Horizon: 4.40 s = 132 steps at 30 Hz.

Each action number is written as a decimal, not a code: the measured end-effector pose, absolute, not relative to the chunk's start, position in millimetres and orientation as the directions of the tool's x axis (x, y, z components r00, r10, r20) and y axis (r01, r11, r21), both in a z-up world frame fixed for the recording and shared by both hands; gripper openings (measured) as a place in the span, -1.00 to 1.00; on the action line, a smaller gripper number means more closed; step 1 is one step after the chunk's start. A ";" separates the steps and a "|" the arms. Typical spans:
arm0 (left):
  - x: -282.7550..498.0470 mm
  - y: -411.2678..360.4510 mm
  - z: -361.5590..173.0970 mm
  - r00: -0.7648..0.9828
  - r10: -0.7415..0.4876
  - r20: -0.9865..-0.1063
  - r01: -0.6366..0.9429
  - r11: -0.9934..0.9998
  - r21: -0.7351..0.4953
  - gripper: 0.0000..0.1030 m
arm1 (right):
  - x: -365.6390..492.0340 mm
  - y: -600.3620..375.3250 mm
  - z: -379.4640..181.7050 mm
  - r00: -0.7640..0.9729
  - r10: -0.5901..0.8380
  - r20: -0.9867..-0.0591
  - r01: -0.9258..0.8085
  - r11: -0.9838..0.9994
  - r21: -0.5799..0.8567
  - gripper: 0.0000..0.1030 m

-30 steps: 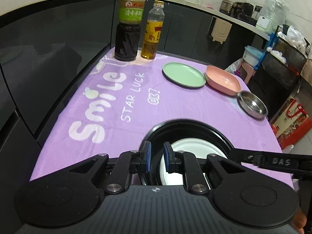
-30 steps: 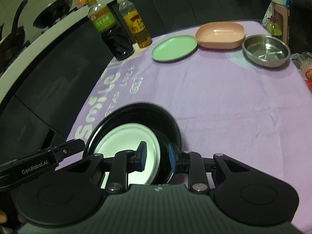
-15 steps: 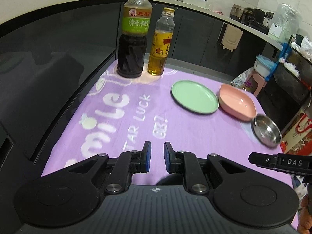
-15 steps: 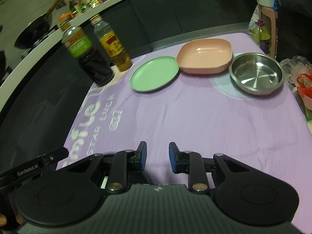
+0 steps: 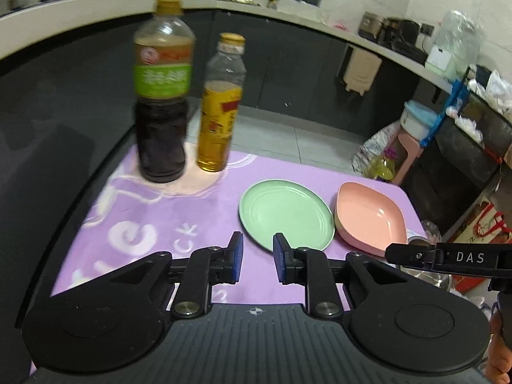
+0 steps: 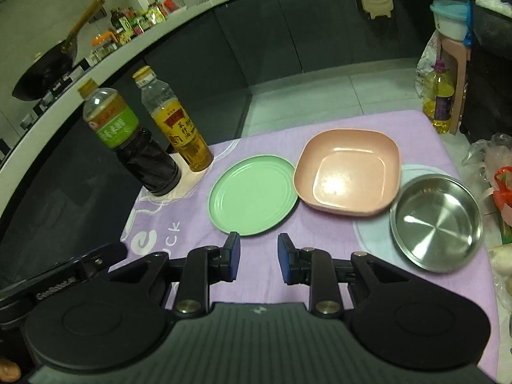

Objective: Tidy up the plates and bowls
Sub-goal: 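Move both grippers to the green plate and close on its rim, then lift the green plate with both grippers and carry it toward the bottles, then lower the green plate onto the cloth and open both grippers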

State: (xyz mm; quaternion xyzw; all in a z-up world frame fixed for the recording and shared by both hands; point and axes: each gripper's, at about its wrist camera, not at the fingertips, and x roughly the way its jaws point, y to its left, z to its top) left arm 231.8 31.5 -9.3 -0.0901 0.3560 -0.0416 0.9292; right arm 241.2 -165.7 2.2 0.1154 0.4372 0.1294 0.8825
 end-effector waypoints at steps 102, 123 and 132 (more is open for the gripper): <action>172.3 184.2 -105.3 0.732 -0.117 -0.671 -0.185 0.914 -0.362 -0.78 | 230.1 -16.2 -74.2 0.394 0.342 -0.853 -0.235 0.935 0.266 -0.70; 158.9 174.5 -79.6 0.760 -0.054 -0.647 -0.227 0.911 -0.343 -0.63 | 221.7 -46.4 -57.5 0.440 0.353 -0.826 -0.197 0.935 0.294 -0.69; 160.5 124.4 -51.8 0.773 -0.097 -0.627 -0.132 0.942 -0.308 -0.60 | 211.0 -93.6 -42.4 0.485 0.379 -0.788 -0.160 0.924 0.346 -0.69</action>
